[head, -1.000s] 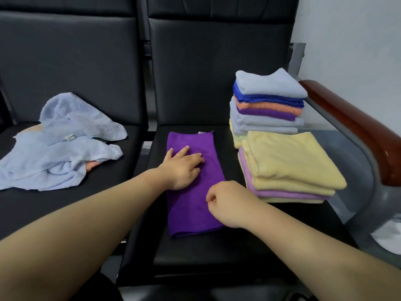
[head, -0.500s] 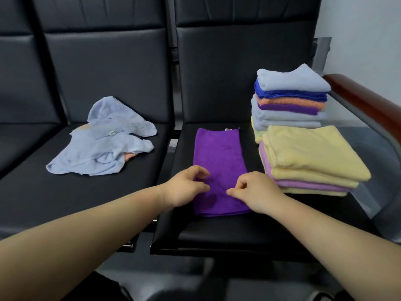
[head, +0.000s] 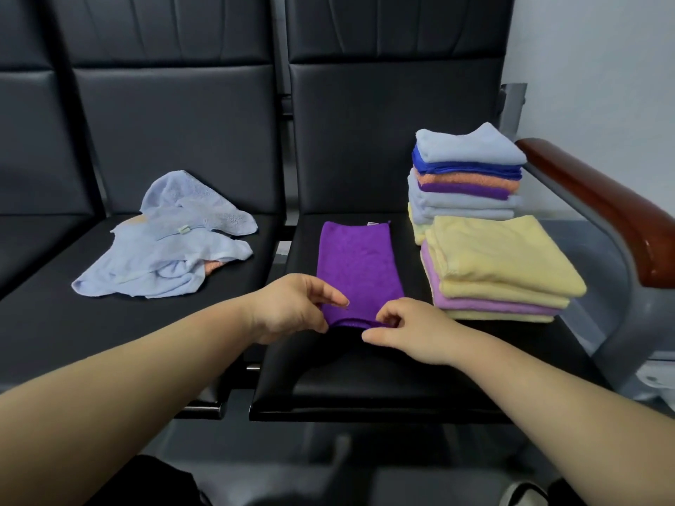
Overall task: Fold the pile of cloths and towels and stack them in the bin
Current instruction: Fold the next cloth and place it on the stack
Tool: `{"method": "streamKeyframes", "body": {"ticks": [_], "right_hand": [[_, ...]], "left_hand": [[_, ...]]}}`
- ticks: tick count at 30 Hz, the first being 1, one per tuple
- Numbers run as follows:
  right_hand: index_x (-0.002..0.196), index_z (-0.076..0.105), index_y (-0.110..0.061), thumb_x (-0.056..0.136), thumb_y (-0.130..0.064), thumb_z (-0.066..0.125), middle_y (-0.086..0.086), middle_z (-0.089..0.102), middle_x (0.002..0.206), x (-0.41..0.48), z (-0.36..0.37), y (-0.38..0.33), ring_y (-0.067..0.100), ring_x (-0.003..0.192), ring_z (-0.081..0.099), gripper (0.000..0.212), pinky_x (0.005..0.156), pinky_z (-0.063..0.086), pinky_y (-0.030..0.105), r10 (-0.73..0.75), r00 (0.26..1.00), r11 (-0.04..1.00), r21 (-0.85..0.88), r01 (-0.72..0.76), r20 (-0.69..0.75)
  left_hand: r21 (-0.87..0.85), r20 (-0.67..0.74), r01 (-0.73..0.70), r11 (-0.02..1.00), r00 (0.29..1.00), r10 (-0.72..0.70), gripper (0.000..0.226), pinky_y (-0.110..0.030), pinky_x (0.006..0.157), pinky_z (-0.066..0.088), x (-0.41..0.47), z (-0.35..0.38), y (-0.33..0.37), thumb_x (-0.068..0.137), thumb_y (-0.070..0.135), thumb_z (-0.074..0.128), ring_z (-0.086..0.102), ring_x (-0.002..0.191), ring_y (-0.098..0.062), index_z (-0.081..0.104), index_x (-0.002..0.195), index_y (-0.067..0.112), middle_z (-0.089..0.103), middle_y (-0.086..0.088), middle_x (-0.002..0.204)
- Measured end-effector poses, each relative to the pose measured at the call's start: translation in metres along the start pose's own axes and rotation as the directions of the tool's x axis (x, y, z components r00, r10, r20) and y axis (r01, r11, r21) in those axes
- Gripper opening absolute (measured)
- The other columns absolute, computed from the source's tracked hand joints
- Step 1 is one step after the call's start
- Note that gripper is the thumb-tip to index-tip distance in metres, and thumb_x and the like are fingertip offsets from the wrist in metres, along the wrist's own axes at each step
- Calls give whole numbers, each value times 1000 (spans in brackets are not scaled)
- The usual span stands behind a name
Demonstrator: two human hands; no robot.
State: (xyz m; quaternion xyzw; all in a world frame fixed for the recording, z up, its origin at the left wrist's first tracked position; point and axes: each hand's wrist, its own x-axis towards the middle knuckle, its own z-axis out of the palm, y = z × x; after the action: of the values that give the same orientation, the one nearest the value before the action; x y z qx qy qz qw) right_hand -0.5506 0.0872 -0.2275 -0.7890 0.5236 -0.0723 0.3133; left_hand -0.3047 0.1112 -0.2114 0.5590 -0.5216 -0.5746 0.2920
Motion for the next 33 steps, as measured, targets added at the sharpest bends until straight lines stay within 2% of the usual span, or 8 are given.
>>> {"method": "streamKeyframes", "body": {"ticks": [3,7,11,15,20,27,29,33], "right_hand": [[105,60,-35,82,-63,76,-13,56,105,-1,3,-2,9,93,58,40,81,48,29,-16,1000,996,-91,15,-5],[89,63,-34,92,-38,73,-11,60,92,1,6,-3,12,86,60,11,71,46,28,-31,998,998,-53,27,-63],[80,62,-12,96,-36,69,-2,57,75,1,-4,-11,17,70,54,30,65,41,34,-21,998,1000,2,21,-65],[65,51,-18,93,-30,75,-1,48,67,-2,-25,-24,14,64,47,38,63,37,31,24,999,964,264,-30,25],[98,73,-17,94,-14,72,4,74,100,0,-39,-27,17,96,68,5,80,55,29,83,972,707,674,-214,221],[94,70,-20,96,-24,73,3,70,90,34,-31,-23,16,81,60,5,63,47,25,257,966,631,761,-149,-24],[98,71,-19,98,-22,72,1,69,86,45,-24,-22,11,77,65,4,63,54,25,288,947,687,720,-101,-142],[102,67,-22,93,-33,76,-5,71,94,73,-10,-8,17,91,69,17,86,61,42,312,884,880,456,-131,-348]], "left_hand": [[-23,-9,-23,999,1000,23,45,-23,67,55,-4,-3,8,79,-33,55,67,68,-14,72,101,2,70,-9,79],[76,-93,-39,996,995,46,32,-20,63,55,-9,4,9,80,-24,67,67,66,-10,73,92,4,72,-3,75],[143,-239,-66,988,966,99,15,-14,50,45,-9,-1,17,89,-6,70,58,56,-7,69,83,8,66,-5,70],[174,-172,68,982,984,-38,16,-19,45,24,-19,-26,26,87,2,67,45,46,-9,61,78,14,53,-6,63],[17,-106,218,976,971,-215,18,-19,49,31,-18,-41,31,87,9,53,40,47,-10,57,73,21,41,2,59],[-153,-302,100,983,943,-142,21,-19,54,42,18,-39,26,92,6,53,52,55,-8,56,79,23,52,6,63],[-151,-375,40,988,922,-95,22,-19,52,40,34,-39,22,92,4,56,48,53,-11,56,78,20,49,3,61],[33,-506,-7,999,862,23,20,-25,54,37,64,-40,9,89,5,64,48,55,-17,61,73,17,55,-1,61]]}}
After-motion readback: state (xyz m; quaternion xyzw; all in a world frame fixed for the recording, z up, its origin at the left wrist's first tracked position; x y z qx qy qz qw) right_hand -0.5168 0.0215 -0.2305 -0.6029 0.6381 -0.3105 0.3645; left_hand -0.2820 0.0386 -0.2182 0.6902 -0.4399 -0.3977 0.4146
